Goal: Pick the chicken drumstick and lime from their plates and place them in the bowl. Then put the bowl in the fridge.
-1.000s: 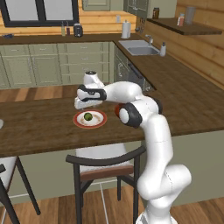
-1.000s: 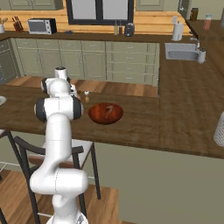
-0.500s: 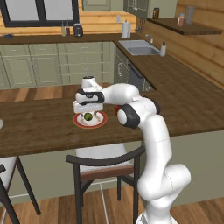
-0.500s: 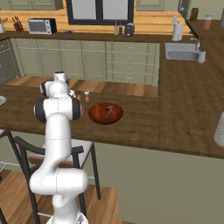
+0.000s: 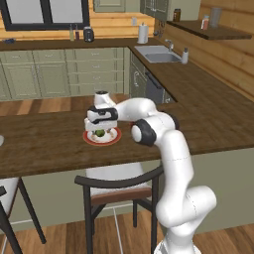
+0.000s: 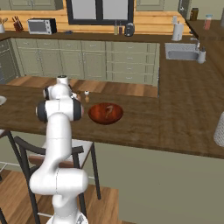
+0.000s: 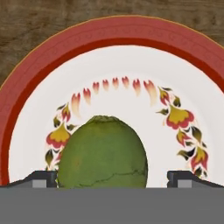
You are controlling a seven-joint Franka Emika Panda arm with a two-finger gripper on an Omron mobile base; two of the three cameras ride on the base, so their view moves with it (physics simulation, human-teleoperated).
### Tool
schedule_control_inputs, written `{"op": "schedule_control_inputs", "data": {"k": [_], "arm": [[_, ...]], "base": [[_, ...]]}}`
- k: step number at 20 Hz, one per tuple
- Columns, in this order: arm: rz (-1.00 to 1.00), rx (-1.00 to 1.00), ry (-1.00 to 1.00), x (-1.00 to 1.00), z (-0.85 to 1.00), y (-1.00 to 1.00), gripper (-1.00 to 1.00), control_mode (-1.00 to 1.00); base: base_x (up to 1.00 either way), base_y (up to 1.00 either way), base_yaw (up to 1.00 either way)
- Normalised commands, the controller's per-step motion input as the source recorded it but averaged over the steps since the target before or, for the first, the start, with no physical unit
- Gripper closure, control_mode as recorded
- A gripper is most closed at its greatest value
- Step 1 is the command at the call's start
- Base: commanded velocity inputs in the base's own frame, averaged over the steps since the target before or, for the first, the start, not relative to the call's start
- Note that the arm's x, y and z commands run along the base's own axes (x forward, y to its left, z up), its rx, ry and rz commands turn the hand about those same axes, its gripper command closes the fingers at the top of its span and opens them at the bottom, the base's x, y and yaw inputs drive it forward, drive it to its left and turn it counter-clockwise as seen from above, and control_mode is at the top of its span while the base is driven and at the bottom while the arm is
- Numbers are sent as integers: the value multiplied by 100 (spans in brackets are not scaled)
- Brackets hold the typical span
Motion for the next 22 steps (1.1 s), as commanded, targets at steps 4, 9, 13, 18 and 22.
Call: {"op": "schedule_control_inputs", "data": {"k": [4, 9, 13, 18, 22], "arm": [[0, 0, 0, 30, -10, 0, -100, -100], [0, 0, 0, 9, -7, 0, 100, -100], [0, 0, 0, 1, -9, 2, 100, -100], [-1, 0, 0, 0, -1, 0, 100, -100], [-6, -1, 0, -36, 28, -11, 100, -100]], "base": [[0, 0, 0], [0, 0, 0], [0, 0, 0], [0, 0, 0], [0, 0, 0]]}}
